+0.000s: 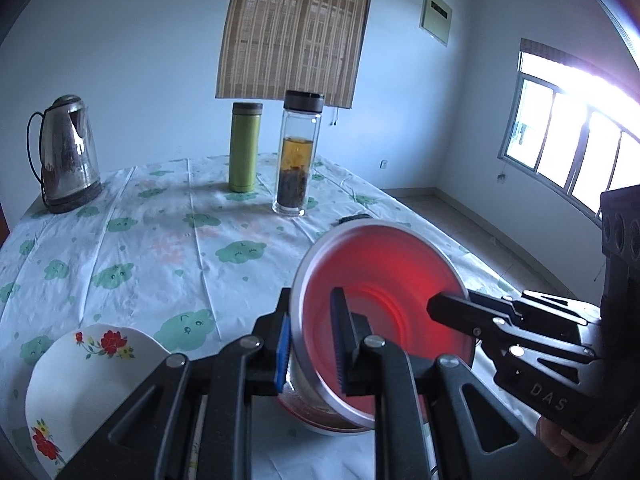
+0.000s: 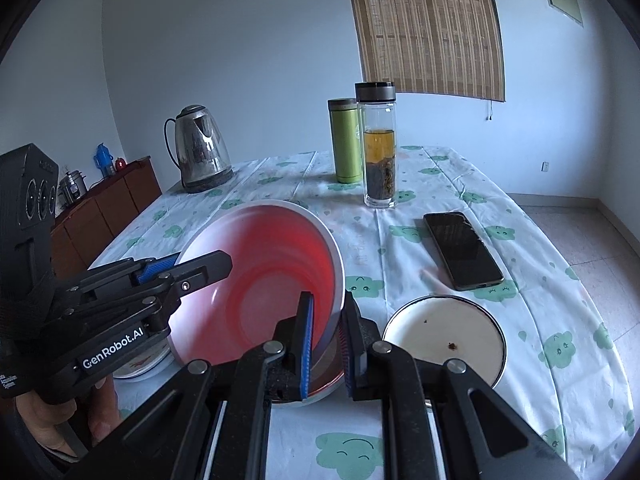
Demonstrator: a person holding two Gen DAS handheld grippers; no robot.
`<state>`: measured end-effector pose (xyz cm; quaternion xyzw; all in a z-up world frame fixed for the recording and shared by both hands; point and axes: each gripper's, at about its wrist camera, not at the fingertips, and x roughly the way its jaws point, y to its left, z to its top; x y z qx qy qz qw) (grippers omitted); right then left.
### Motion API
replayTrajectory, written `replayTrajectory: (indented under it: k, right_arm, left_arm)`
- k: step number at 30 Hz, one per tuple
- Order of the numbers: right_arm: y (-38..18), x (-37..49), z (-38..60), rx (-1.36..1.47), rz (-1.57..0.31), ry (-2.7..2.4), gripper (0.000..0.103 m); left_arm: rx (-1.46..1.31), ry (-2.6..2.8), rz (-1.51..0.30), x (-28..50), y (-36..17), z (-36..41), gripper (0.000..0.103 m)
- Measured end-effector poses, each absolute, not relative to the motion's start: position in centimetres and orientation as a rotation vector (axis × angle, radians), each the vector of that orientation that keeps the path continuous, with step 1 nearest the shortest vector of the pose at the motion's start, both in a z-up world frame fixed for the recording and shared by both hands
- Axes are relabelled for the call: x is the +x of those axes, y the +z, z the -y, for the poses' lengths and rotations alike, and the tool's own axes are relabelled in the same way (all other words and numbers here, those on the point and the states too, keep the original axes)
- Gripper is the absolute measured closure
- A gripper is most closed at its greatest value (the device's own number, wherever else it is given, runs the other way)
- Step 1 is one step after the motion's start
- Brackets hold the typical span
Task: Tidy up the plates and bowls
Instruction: 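Lift the pink bowl with both grippers and carry it over the plate stack, then lower the pink bowl onto the plate stack and open the right gripper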
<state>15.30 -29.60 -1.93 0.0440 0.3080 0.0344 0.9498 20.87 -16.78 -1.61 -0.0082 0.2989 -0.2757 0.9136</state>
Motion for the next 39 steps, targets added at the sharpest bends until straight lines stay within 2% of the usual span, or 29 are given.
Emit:
replayTrajectory:
  k: [39]
  right_arm:
    - [-5.0, 19.1, 28.9, 0.000, -0.769, 0.047, 0.087]
  left_arm:
    - [-0.017, -0.533, -0.818, 23.1, -5.7, 17.0, 0.088]
